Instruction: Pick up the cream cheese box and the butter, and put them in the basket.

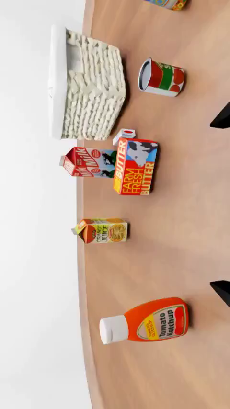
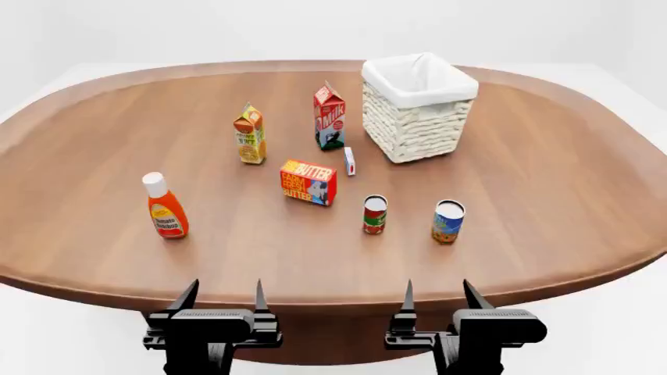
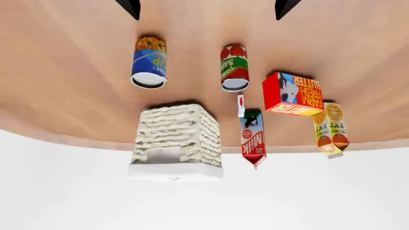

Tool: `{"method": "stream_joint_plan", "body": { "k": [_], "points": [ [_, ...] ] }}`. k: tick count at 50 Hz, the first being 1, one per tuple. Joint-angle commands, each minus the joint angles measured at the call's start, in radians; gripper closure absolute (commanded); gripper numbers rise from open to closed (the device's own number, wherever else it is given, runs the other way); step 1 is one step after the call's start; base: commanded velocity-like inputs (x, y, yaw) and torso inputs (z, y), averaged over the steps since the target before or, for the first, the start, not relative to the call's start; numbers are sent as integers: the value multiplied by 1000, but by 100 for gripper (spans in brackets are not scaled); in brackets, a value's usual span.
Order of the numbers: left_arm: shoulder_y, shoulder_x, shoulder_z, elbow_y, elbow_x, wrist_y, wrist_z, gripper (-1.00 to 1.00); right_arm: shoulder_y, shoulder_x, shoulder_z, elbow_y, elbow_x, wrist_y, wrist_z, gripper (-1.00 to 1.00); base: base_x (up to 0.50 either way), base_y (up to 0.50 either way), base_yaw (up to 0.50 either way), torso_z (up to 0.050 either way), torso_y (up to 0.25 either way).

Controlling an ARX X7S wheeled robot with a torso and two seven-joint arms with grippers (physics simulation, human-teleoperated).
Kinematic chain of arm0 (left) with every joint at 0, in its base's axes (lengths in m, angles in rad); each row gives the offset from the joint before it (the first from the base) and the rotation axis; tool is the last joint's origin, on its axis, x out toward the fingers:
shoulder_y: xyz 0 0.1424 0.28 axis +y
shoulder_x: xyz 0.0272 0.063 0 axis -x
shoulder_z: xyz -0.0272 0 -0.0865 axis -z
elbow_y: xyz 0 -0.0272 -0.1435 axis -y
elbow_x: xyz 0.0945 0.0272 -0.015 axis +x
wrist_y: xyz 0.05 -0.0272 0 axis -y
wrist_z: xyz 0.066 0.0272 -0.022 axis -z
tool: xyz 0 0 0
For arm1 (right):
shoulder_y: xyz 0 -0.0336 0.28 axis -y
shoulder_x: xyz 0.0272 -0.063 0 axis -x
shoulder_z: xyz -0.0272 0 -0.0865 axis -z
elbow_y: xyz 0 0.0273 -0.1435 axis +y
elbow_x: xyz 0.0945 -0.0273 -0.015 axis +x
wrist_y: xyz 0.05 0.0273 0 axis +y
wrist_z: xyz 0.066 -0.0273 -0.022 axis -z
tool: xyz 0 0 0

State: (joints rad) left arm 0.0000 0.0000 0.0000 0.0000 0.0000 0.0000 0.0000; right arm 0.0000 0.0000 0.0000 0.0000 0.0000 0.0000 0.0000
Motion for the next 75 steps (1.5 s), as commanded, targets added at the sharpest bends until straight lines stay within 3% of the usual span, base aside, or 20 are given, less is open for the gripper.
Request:
{"method": "stream_joint_plan", "body": {
  "k": [1,20,54,75],
  "points": [
    [2,-16,22,1,-12,2,-18,-100,2,16,-23,9,6,-10,23,-100,0,0,0,0,0],
    [-9,-63,76,-22,-42,25,-74,-100,-22,66,-73,-61,75,-6,57,-100,4,0,0,0,0],
    [-16,-103,127,-31,-71,36,-120,-100,-15,106,-120,-56,107,1,102,-100,494,0,0,0,0],
    [-17,-124,150,-28,-85,39,-142,-100,-16,123,-139,-68,110,-7,140,-100,0,117,0,0,0]
  ]
}}
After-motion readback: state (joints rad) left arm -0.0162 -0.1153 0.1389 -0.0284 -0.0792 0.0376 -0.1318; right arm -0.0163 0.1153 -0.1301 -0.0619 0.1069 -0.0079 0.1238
